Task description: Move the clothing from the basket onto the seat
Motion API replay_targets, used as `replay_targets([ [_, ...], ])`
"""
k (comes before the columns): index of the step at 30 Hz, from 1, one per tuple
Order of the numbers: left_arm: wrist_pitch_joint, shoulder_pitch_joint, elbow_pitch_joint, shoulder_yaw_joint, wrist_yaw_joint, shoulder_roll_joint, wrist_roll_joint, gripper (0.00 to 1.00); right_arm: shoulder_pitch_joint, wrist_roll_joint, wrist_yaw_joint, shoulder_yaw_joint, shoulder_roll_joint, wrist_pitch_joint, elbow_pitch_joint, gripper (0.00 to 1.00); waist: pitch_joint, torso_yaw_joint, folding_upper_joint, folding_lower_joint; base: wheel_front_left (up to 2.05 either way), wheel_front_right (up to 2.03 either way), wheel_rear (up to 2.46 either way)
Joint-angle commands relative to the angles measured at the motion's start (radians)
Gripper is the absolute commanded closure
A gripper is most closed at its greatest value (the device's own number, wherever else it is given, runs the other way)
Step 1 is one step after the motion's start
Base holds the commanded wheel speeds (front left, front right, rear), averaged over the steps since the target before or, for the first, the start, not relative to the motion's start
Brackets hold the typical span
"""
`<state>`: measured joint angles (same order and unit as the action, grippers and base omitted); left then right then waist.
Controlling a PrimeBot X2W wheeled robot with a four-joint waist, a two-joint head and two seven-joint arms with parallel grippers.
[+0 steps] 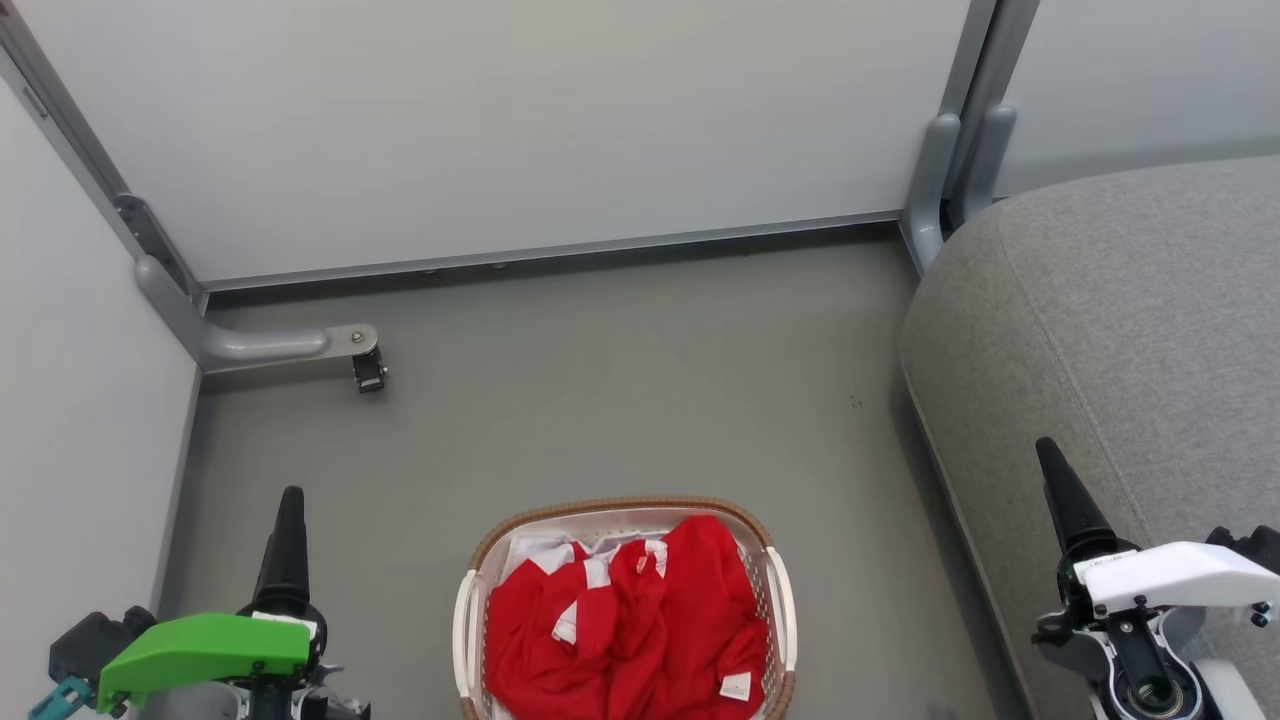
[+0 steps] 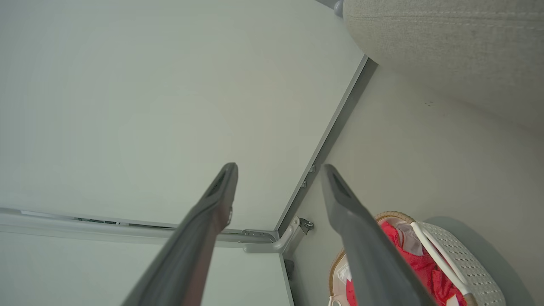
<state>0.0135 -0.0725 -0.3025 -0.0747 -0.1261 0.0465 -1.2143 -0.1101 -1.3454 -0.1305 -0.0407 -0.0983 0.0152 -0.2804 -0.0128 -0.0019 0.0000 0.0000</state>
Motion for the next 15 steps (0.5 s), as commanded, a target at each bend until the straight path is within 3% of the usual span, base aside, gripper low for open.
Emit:
replay_targets([
  [1, -0.009, -0.025, 0.011, 0.001, -0.002, 0.012, 0.04, 0.0, -0.025, 0.03, 0.0, 0.007, -0.015, -0.01, 0.016, 0.0, 0.0, 0.0, 0.0, 0.0, 0.0, 0.0, 0.0],
  [15, -0.064, -0.029, -0.014, 0.051, 0.022, 0.024, 0.319, 0.0, -0.044, 0.282, 0.0, 0.086, -0.059, -0.065, -0.008, 0.0, -0.006, 0.0, 0.0, 0.0, 0.0, 0.0, 0.0],
])
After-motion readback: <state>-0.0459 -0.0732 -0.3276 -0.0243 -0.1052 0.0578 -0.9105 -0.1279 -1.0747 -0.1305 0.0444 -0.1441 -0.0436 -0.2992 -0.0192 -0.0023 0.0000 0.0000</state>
